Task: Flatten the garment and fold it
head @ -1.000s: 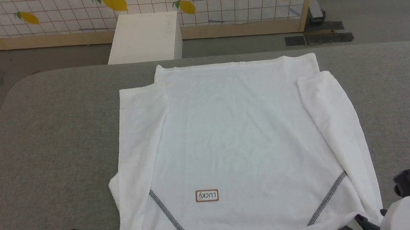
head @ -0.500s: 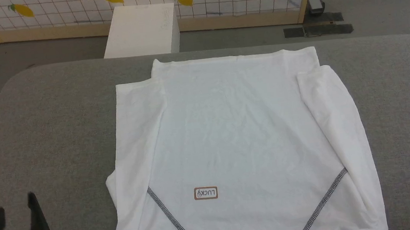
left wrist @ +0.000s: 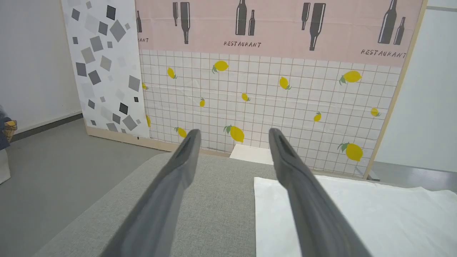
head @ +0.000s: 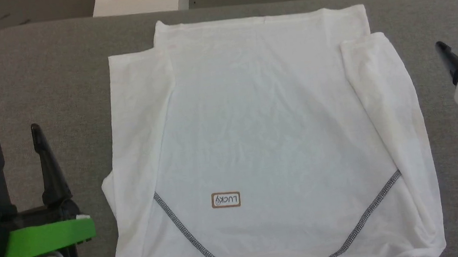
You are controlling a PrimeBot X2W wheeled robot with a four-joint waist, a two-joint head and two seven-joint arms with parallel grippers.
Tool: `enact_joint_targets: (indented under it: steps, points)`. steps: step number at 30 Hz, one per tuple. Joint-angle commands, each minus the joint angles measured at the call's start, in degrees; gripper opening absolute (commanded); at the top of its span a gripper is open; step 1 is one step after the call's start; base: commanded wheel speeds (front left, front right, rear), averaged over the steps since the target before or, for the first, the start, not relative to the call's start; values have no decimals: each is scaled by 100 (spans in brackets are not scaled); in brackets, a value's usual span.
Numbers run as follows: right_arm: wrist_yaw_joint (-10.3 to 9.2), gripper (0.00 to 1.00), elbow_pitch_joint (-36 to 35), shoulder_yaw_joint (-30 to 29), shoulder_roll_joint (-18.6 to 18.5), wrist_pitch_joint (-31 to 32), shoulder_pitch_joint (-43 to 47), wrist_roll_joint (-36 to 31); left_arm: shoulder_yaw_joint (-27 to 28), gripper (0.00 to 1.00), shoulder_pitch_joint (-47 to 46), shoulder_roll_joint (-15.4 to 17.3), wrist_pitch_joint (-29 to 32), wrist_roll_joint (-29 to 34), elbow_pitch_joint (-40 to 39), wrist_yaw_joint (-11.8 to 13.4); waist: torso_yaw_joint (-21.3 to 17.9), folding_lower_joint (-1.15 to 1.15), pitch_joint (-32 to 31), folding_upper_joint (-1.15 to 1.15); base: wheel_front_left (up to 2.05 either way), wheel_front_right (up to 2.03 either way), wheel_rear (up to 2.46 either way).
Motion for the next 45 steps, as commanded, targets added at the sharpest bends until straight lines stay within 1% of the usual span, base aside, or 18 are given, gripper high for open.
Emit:
enact_joint_targets:
  steps: [1, 6, 10, 14, 18, 19, 20, 25, 29, 33, 37, 39, 41, 45]
  points:
    - [-9, 100, 256, 20, -40, -37, -287, -141, 56, 100, -109, -124, -40, 117, -22, -110, 172, 0, 524, 0, 0, 0, 0]
    - [-9, 100, 1101, 3, -126, -10, -1022, -602, 206, 100, -282, -558, -41, 380, 28, -533, 388, 0, 948, 0, 0, 0, 0]
    - [-9, 100, 1553, 93, -166, 23, -1276, -868, 358, 100, -394, -823, -42, 523, 154, -818, 513, 0, 1168, 0, 0, 0, 0]
    - [-9, 100, 1962, 175, -169, 188, -1303, -996, 491, 100, -449, -1001, -42, 675, 222, -1039, 553, 0, 1238, 0, 0, 0, 0]
    - [-9, 100, 2268, 90, -124, 433, -1274, -970, 660, 100, -511, -1121, -42, 775, 251, -1184, 545, 0, 1200, 0, 0, 0, 0]
    - [-9, 32, 2297, 52, -119, 466, -1272, -963, 692, 100, -522, -1140, -42, 792, 264, -1213, 539, 0, 1182, 0, 0, 0, 0]
    - [-9, 0, 2309, 21, -126, 467, -1270, -945, 724, 100, -537, -1162, -42, 816, 271, -1245, 528, 0, 1147, 0, 0, 0, 0]
    - [-9, 0, 2232, -233, -288, 409, -1149, -749, 842, 100, -517, -1226, -42, 942, 277, -1355, 439, 0, 860, 0, 0, 0, 0]
    - [-9, 0, 2056, -749, -564, 318, -841, -643, 950, 100, -398, -1263, -42, 989, 279, -1387, 373, 0, 521, 0, 0, 0, 0]
    - [-9, 0, 1795, -1604, -784, 326, -423, -605, 1011, 100, -229, -1285, -42, 996, 278, -1395, 332, 0, 214, 0, 0, 0, 0]
    - [-9, 0, 1337, -2547, -817, 376, -2, -614, 1059, 100, -34, -1295, -42, 972, 281, -1387, 307, 0, -31, 0, 0, 0, 0]
    - [-9, 0, 929, -2970, -734, 458, 217, -720, 1086, 100, 68, -1298, -42, 970, 274, -1379, 286, 0, -129, 0, 0, 0, 0]
    - [-9, 0, 581, -3268, -665, 548, 376, -771, 1101, 100, 144, -1299, -42, 955, 263, -1360, 260, 0, -187, 0, 0, 0, 0]
    - [-9, 0, 59, -3583, -635, 550, 593, -801, 1111, 100, 261, -1300, -42, 935, 254, -1309, 197, 0, -292, 0, 0, 0, 0]
